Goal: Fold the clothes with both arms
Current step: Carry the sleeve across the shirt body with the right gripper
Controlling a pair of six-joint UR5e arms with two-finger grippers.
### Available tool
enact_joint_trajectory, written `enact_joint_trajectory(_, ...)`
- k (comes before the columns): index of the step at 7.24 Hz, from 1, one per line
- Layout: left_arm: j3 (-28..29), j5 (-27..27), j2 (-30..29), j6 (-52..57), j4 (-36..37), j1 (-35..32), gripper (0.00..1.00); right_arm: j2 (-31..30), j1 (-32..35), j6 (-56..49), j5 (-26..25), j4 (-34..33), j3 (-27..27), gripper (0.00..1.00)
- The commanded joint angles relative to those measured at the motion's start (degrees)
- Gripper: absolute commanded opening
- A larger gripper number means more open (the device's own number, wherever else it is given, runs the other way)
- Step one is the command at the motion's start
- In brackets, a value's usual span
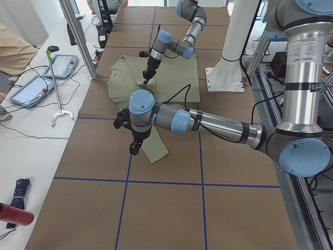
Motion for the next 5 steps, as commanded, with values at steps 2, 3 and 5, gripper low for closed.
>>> enact_joint_trajectory(2, -0.10, -1.14, 0.24, -0.13, 0.26, 0.00, 1.00, 1.11, -0.05, -0.06, -0.39, 1.25, -1.60, 1.00)
enact_joint_trajectory(3, -0.27, -1.15, 0.76, -0.04, 0.26, -0.09, 1.00, 1.11, -0.05, -0.15, -0.30, 1.25, -1.52, 1.00)
enact_joint_trajectory(5, -2.10, -1.24, 1.29, -0.04, 0.26, -0.09, 1.00, 0.24, 0.12, -0.15, -0.39, 1.25, -1.17, 1.00)
